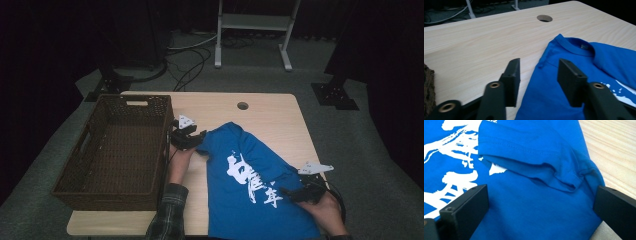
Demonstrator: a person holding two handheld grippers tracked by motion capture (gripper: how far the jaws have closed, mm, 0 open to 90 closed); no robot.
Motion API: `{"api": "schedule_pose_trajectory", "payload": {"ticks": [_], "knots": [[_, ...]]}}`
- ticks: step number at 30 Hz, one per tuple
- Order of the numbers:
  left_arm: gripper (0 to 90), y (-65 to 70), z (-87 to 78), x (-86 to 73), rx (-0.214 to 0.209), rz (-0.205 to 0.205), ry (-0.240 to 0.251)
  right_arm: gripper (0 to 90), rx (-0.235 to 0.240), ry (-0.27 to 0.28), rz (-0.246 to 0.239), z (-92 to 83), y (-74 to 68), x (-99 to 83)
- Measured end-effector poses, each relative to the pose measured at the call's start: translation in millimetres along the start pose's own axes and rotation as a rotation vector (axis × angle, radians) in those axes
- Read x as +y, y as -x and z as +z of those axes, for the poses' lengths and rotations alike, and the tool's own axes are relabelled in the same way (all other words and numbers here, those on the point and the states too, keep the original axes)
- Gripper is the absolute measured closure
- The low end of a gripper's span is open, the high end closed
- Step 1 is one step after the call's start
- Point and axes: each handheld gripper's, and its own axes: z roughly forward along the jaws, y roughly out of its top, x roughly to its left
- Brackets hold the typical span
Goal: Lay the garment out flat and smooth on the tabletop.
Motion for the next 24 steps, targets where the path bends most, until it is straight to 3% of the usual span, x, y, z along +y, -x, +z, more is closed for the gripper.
{"api": "schedule_pose_trajectory", "payload": {"ticks": [15, 20, 24], "knots": [[32.5, 19.0, -1.2, 2.6, -0.134, 0.011, -0.049, 0.0, -0.001, 0.002, 0.001, 0.1, -0.1, -0.1], [28.5, 28.2, -3.2, 3.4, -0.164, 0.032, -0.071, 0.0, -0.001, 0.001, 0.001, 0.1, 0.0, -0.1], [20.0, 37.0, -4.2, 1.9, -0.180, 0.047, -0.086, 0.0, -0.001, 0.001, 0.000, 0.1, 0.0, -0.1]]}}
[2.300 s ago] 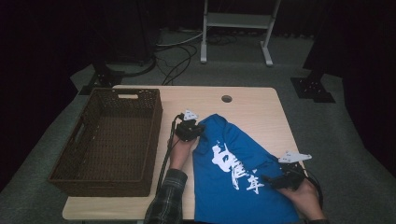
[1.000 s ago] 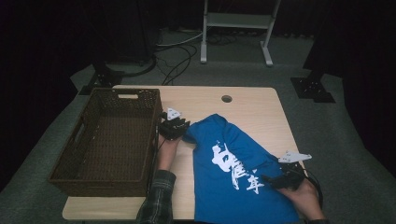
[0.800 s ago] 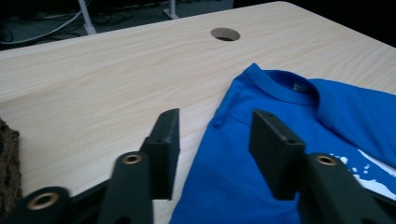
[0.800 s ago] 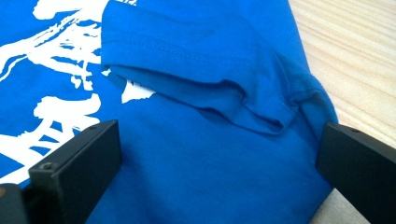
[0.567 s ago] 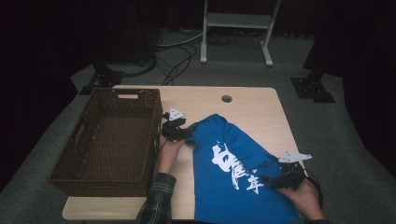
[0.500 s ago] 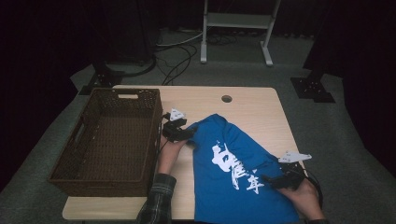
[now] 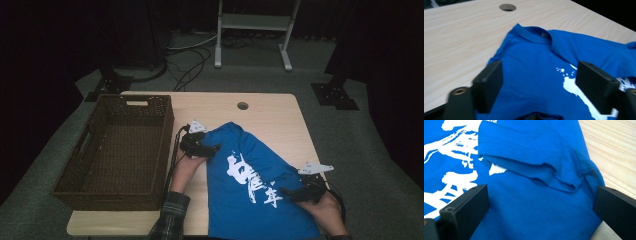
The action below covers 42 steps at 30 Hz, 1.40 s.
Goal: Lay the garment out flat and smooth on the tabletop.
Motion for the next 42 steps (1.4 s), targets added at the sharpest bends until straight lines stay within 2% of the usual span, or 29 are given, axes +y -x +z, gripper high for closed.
{"api": "schedule_pose_trajectory", "payload": {"ticks": [2, 4, 10, 14, 20, 35, 42], "knots": [[19.4, 2.7, 0.3, -0.6, 0.000, 0.008, -0.006, 0.0, 0.000, 0.000, 0.000, 0.0, 0.0, 0.0], [13.0, 7.5, 0.9, -1.5, 0.005, 0.019, -0.018, 0.0, 0.000, 0.000, 0.000, 0.0, 0.0, 0.0], [9.6, 19.2, -0.6, -4.1, -0.014, 0.029, -0.030, 0.0, 0.000, 0.000, 0.000, 0.0, 0.0, 0.0], [3.2, 28.4, -1.3, -6.3, -0.015, 0.050, -0.059, 0.0, 0.000, 0.000, 0.000, 0.0, 0.0, 0.0], [1.7, 41.7, -4.7, -15.1, -0.020, 0.092, -0.075, 0.0, 0.000, 0.000, 0.000, 0.0, 0.0, 0.0], [0.3, 67.1, -9.4, -37.4, -0.043, 0.108, -0.092, 0.0, 0.000, 0.000, 0.000, 0.0, 0.0, 0.0], [0.3, 73.6, -3.2, -50.3, -0.056, 0.114, -0.120, 0.0, 0.000, 0.000, 0.001, 0.0, -0.1, 0.0]]}}
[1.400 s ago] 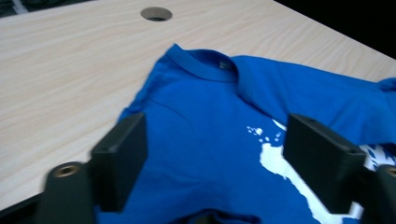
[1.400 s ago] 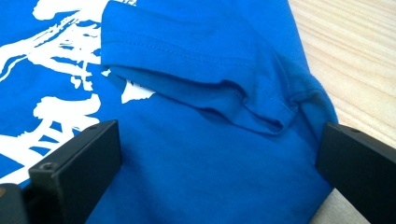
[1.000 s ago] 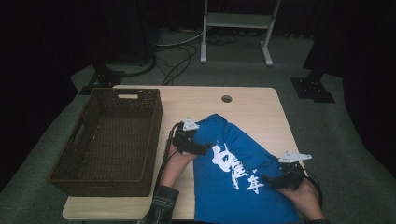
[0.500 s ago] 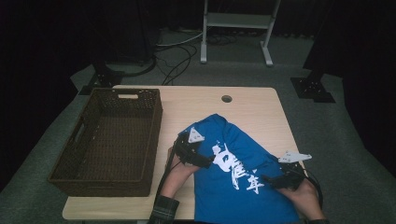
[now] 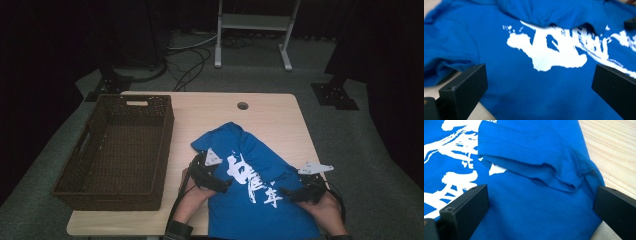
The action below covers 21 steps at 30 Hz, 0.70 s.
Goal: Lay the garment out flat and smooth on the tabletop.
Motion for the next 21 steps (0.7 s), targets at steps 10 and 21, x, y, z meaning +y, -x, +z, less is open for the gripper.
{"api": "schedule_pose_trajectory", "payload": {"ticks": [10, 21], "knots": [[0.1, 7.6, 17.9, -9.9, 0.012, 0.036, -0.078, 0.0, 0.002, -0.001, 0.000, 0.1, -0.6, 0.1], [0.0, 10.3, 19.1, -9.7, 0.031, 0.062, -0.092, 0.0, -0.003, -0.018, -0.019, -1.9, -0.7, 1.6]]}}
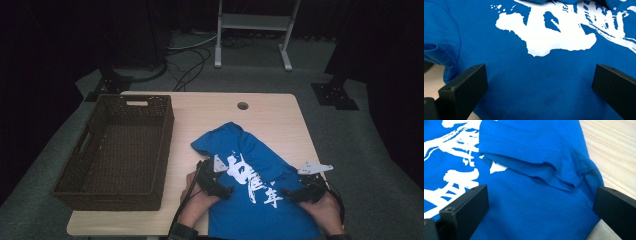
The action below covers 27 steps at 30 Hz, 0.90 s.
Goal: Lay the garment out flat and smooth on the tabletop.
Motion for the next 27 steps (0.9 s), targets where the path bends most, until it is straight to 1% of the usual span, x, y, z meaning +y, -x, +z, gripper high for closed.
{"api": "schedule_pose_trajectory", "payload": {"ticks": [2, 4, 7, 9, 13, 18, 21, 27], "knots": [[0.0, 0.0, 0.1, 0.0, 0.000, -0.002, 0.001, 0.0, -0.001, 0.006, -0.005, -2.3, -0.5, 0.7], [0.1, 0.0, 0.1, 0.0, 0.001, -0.002, 0.000, 0.0, 0.014, 0.012, 0.003, -4.2, -0.6, 1.3], [0.1, 0.0, 0.1, 0.0, 0.001, -0.002, 0.001, 0.0, 0.020, 0.017, 0.009, -6.1, -0.6, 3.5], [0.1, 0.0, 0.1, 0.0, 0.001, -0.002, 0.001, 0.0, 0.018, 0.028, 0.004, -7.7, -1.0, 6.0], [0.1, 0.0, 0.1, 0.0, 0.001, -0.002, 0.001, 0.0, 0.026, 0.052, 0.008, -10.1, 0.1, 11.3], [0.1, 0.0, 0.1, 0.0, 0.001, -0.002, 0.001, 0.0, 0.046, 0.081, 0.014, -10.4, 0.8, 19.5], [0.1, 0.0, 0.0, 0.0, 0.000, -0.001, 0.000, 0.0, 0.052, 0.085, -0.001, -8.2, 1.0, 26.7], [0.1, -0.1, 0.0, 0.0, 0.000, -0.001, 0.000, 0.0, 0.058, 0.114, -0.015, -6.2, 1.9, 42.1]]}}
